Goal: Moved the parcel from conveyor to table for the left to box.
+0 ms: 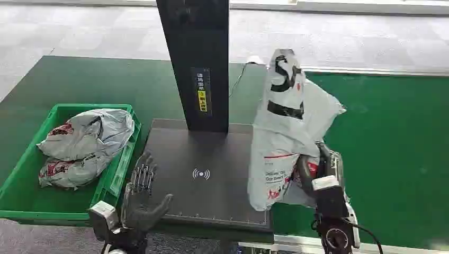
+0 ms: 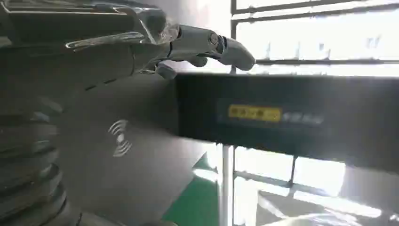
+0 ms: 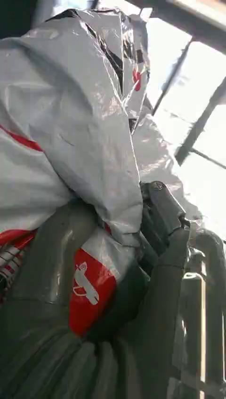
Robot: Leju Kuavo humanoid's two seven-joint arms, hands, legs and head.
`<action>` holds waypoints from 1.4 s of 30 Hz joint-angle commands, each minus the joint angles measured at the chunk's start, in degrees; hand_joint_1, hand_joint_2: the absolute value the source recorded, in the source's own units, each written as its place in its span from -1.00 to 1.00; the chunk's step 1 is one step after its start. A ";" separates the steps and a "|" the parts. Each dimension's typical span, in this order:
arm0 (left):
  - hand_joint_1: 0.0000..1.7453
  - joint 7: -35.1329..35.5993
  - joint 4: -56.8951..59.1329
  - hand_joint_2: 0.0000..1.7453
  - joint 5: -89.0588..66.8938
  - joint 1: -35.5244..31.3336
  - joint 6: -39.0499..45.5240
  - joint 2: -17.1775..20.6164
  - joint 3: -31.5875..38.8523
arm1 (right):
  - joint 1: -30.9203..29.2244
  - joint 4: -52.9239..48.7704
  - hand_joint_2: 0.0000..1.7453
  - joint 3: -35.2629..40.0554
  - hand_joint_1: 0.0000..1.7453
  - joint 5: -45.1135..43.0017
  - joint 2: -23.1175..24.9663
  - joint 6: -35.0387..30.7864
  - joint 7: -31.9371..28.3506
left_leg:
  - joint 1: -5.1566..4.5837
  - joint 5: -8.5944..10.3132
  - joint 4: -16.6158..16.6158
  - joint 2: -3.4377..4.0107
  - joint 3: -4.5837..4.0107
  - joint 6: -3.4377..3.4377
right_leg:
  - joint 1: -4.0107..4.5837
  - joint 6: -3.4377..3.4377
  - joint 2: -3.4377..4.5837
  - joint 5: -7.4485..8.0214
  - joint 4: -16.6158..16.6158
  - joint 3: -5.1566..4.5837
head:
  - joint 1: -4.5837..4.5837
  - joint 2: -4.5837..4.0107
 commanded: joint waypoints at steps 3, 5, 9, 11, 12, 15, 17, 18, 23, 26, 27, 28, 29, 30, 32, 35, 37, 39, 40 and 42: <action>-1.00 -4.96 -9.97 1.00 1.39 1.14 11.15 0.76 0.13 | -9.22 19.08 1.00 22.73 1.00 -0.75 -4.86 14.98 -0.37 | 0.10 0.02 -0.02 0.01 0.14 0.00 | 0.09 -0.06 0.30 0.07 -0.06 -0.02 | -0.04 0.00; -1.00 -4.96 -13.82 1.00 1.77 1.57 15.00 1.31 -1.07 | -10.64 20.13 1.00 24.76 1.00 -2.57 -5.58 18.13 -1.42 | 0.11 0.02 0.00 0.04 0.13 0.01 | 0.10 -0.05 0.36 0.08 -0.06 -0.02 | -0.02 0.00; -1.00 -4.96 -15.61 1.00 2.59 2.12 18.77 2.35 -2.38 | -12.62 22.03 1.00 28.78 1.00 -2.50 -6.61 21.40 -2.85 | 0.08 0.02 0.00 0.01 0.11 0.02 | 0.08 -0.04 0.31 0.06 -0.05 -0.01 | -0.02 0.00; -1.00 -4.96 -13.87 1.00 2.64 1.92 18.36 2.73 -2.58 | -13.66 23.54 1.00 31.01 1.00 -1.58 -7.17 21.79 -3.95 | 0.08 0.05 -0.03 -0.10 0.14 0.02 | 0.07 -0.05 0.24 0.07 -0.08 0.04 | 0.00 0.00; -1.00 -4.96 -13.24 1.00 2.37 1.81 18.14 2.79 -2.60 | -13.86 23.84 1.00 31.40 1.00 -1.52 -7.23 21.73 -4.28 | 0.05 0.06 -0.03 -0.11 0.15 0.01 | 0.04 -0.05 0.19 0.06 -0.07 0.04 | 0.00 0.00; -1.00 -4.96 -11.52 1.00 1.41 1.65 17.29 3.03 -2.91 | -14.52 24.25 1.00 31.72 1.00 0.70 -6.96 18.83 -3.88 | 0.04 0.05 -0.02 -0.11 0.15 0.01 | 0.04 -0.05 0.18 0.06 -0.06 0.04 | 0.00 0.00; -1.00 -4.96 -11.26 1.00 0.94 1.79 16.85 3.09 -3.03 | -14.70 24.20 1.00 31.07 -0.10 1.71 -6.59 16.76 -3.23 | 0.06 0.08 -0.03 -0.18 0.13 0.02 | 0.05 -0.07 0.18 0.07 -0.08 0.03 | 0.00 0.00; -1.00 -4.96 -11.07 1.00 0.15 2.00 16.60 3.25 -3.26 | -14.80 24.34 1.00 30.28 -0.98 2.14 -6.24 15.53 -2.55 | 0.04 0.07 -0.02 -0.17 0.14 0.02 | 0.04 -0.06 0.16 0.06 -0.07 0.04 | -0.02 0.00; -1.00 -4.96 -10.09 1.00 -1.33 1.88 14.70 3.03 -3.38 | -14.49 24.11 1.00 28.47 -1.00 1.92 -5.60 14.26 -2.64 | 0.03 0.06 -0.02 -0.20 0.15 0.03 | 0.02 -0.04 0.11 0.04 -0.07 0.05 | -0.02 0.00; -1.00 -4.85 -9.11 1.00 -3.15 1.78 12.85 3.53 -4.23 | -13.70 22.86 1.00 27.02 -1.00 1.55 -5.51 13.28 -2.77 | 0.03 0.06 -0.02 -0.24 0.14 0.03 | 0.02 -0.04 0.09 0.03 -0.08 0.05 | -0.02 0.00; -1.00 -3.94 -8.23 1.00 -6.73 1.56 12.20 4.38 -5.71 | -13.07 22.57 1.00 25.43 -1.00 -0.21 -4.98 12.91 -2.41 | 0.02 0.05 -0.01 -0.21 0.15 0.02 | 0.01 -0.03 0.04 0.01 -0.05 0.06 | 0.00 0.00; -1.00 -2.93 -7.46 1.00 -8.83 1.37 10.44 5.16 -7.24 | -12.94 22.59 1.00 24.98 -1.00 -0.53 -4.94 12.65 -2.31 | 0.03 0.08 -0.04 -0.29 0.13 0.04 | 0.02 -0.05 0.07 0.04 -0.09 0.05 | -0.02 0.00; -1.00 -2.95 -7.08 1.00 -8.95 1.43 10.41 4.80 -7.38 | -12.95 22.68 1.00 24.95 -1.00 -0.56 -5.05 12.63 -2.31 | 0.01 0.09 -0.04 -0.32 0.16 0.03 | 0.01 -0.05 0.00 0.02 -0.09 0.08 | -0.02 0.00; -1.00 -2.29 -6.51 1.00 -9.98 1.26 9.00 5.33 -8.24 | -12.95 22.88 1.00 24.71 -1.00 -0.71 -5.02 12.53 -2.26 | 0.02 0.08 -0.03 -0.30 0.15 0.03 | 0.01 -0.04 0.01 0.03 -0.08 0.07 | -0.02 0.00; -1.00 -1.13 -5.12 1.00 -12.88 0.78 7.47 5.77 -10.07 | -13.19 23.52 1.00 24.24 -1.00 -0.96 -4.88 12.22 -2.09 | 0.02 0.10 -0.05 -0.35 0.16 0.03 | 0.01 -0.06 0.01 0.04 -0.11 0.09 | -0.02 0.00; -1.00 3.93 -0.72 1.00 -21.78 -1.01 4.01 6.74 -13.77 | -14.09 24.13 1.00 23.87 -1.00 -1.09 -4.44 12.01 -2.19 | 0.01 0.13 -0.06 -0.36 0.15 0.02 | 0.00 -0.06 0.00 0.05 -0.10 0.07 | 0.00 0.00; -1.00 8.02 2.02 1.00 -31.08 -2.16 7.03 6.73 -15.90 | -13.81 23.53 1.00 23.50 -1.00 -1.10 -4.52 11.60 -1.72 | 0.03 0.13 -0.05 -0.37 0.13 0.02 | 0.02 -0.07 0.01 0.06 -0.10 0.05 | -0.02 0.00; -1.00 8.07 2.59 1.00 -31.34 -2.32 7.13 6.49 -16.12 | -13.69 23.29 1.00 23.41 -1.00 -1.05 -4.65 11.54 -1.66 | 0.01 0.09 -0.02 -0.30 0.14 0.03 | 0.00 -0.04 -0.01 0.03 -0.08 0.06 | -0.02 0.00; -1.00 8.08 2.72 1.00 -31.46 -2.37 7.21 6.36 -16.21 | -13.51 23.16 1.00 23.34 -1.00 -1.09 -4.77 11.53 -1.72 | 0.02 0.12 -0.05 -0.37 0.14 0.04 | 0.01 -0.06 0.03 0.06 -0.12 0.07 | -0.02 0.00; -1.00 8.08 2.72 1.00 -31.46 -2.37 7.21 6.36 -16.21 | -13.51 23.16 1.00 23.34 -1.00 -1.09 -4.77 11.53 -1.72 | 0.02 0.08 0.00 -0.27 0.12 0.03 | 0.02 -0.05 0.03 0.03 -0.07 0.03 | -0.02 0.00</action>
